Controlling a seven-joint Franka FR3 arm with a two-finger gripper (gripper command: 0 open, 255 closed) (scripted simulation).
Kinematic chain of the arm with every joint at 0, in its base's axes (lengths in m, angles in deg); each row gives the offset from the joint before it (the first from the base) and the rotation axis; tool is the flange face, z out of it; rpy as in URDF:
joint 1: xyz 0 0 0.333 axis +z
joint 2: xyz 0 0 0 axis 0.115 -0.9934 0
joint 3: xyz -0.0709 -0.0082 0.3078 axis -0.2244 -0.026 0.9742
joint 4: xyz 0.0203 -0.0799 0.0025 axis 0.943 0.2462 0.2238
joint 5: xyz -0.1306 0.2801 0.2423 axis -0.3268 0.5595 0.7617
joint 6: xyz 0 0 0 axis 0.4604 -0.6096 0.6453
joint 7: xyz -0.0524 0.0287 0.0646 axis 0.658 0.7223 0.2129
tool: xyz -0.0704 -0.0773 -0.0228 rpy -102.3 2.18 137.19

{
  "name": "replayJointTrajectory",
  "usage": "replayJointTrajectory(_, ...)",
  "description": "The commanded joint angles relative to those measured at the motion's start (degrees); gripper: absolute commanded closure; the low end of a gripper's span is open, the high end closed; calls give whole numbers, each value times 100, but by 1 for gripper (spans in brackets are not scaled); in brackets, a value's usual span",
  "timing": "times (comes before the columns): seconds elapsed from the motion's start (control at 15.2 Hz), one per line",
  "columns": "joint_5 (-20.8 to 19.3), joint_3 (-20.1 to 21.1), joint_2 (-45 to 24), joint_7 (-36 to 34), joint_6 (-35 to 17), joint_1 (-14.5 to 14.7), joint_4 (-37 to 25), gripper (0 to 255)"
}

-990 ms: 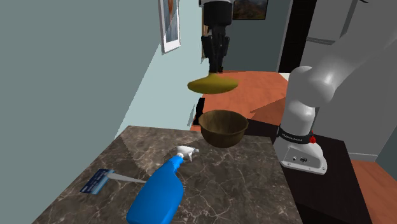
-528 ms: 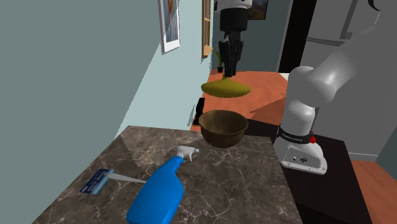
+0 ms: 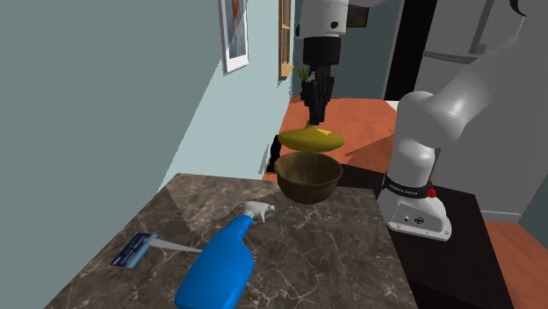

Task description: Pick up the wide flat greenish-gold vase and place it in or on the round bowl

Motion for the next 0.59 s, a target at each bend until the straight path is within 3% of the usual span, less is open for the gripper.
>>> replayJointTrajectory(0.0, 27, 26, -1, 33, -150, 6, 149, 255)
replayJointTrajectory(0.53, 193, 194, -34, 109, -763, 65, 732, 255)
